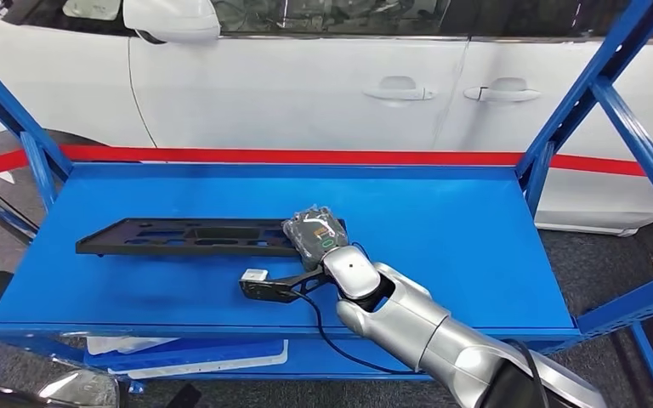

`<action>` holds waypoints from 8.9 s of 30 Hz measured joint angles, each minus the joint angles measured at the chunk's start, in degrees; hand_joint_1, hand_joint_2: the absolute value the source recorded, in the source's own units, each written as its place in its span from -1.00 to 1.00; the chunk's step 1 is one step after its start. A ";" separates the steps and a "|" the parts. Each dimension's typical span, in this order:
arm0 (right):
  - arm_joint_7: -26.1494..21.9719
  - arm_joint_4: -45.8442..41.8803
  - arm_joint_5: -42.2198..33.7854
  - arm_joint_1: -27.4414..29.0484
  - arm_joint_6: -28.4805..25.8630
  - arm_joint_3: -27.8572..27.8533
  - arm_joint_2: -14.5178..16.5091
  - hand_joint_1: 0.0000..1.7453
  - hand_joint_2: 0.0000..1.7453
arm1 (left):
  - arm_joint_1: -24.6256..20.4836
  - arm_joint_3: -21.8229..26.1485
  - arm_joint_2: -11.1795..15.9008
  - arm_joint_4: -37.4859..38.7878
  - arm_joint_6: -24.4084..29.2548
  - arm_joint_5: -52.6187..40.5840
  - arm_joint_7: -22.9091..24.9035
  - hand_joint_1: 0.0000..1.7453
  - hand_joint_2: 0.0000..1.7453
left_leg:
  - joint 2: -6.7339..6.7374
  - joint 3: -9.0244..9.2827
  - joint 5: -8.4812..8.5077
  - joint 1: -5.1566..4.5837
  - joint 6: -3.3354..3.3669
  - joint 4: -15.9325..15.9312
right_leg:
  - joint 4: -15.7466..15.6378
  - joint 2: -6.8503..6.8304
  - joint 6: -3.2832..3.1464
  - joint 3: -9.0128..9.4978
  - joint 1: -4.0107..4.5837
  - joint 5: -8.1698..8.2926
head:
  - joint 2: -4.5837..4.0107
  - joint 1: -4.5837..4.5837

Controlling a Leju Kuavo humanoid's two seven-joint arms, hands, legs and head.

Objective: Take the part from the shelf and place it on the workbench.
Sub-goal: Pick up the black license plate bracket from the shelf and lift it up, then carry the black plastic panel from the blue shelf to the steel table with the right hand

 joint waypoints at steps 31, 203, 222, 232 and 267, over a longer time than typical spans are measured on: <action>4.24 -20.28 14.19 3.37 -16.89 -6.04 -3.61 1.00 1.00 | 0.20 1.10 -0.85 0.00 8.26 -0.81 4.58 -1.00 1.00 | 0.01 -1.04 1.02 -0.06 0.19 -0.17 | 0.96 0.05 0.01 0.05 0.16 -1.40 | 0.00 0.06; 1.12 -28.83 14.59 3.26 -16.23 -7.31 -4.91 1.00 1.00 | -0.20 1.58 -0.77 0.24 4.92 -1.03 4.22 -1.00 1.00 | -1.09 -7.29 -2.03 -0.39 -2.38 8.98 | -3.48 0.05 -1.65 3.84 -0.27 1.15 | 0.00 -1.16; 1.03 -28.98 14.87 3.64 -16.22 -7.31 -5.15 1.00 1.00 | -0.22 1.58 -0.44 0.24 5.18 -1.01 3.97 -1.00 1.00 | -2.76 -2.29 2.43 -0.61 0.92 0.25 | 11.98 -0.78 1.00 -2.91 -0.27 -5.97 | 0.00 -0.95; 1.00 -29.50 14.92 3.33 -16.18 -7.31 -5.10 1.00 1.00 | 0.19 1.58 -0.50 0.26 5.30 -1.00 3.53 -1.00 1.00 | -4.30 -5.24 1.45 -0.36 -1.57 3.62 | -3.48 0.74 -1.04 4.38 -0.62 0.66 | 0.00 -1.34; 0.70 -30.79 17.50 3.38 -15.17 -7.30 -5.51 1.00 1.00 | -0.21 1.58 -0.41 0.28 5.83 -1.50 3.04 -1.00 1.00 | -0.59 -11.24 -2.80 -0.04 -2.27 15.28 | -3.39 -2.45 -1.26 4.25 -0.13 0.50 | 0.00 -2.03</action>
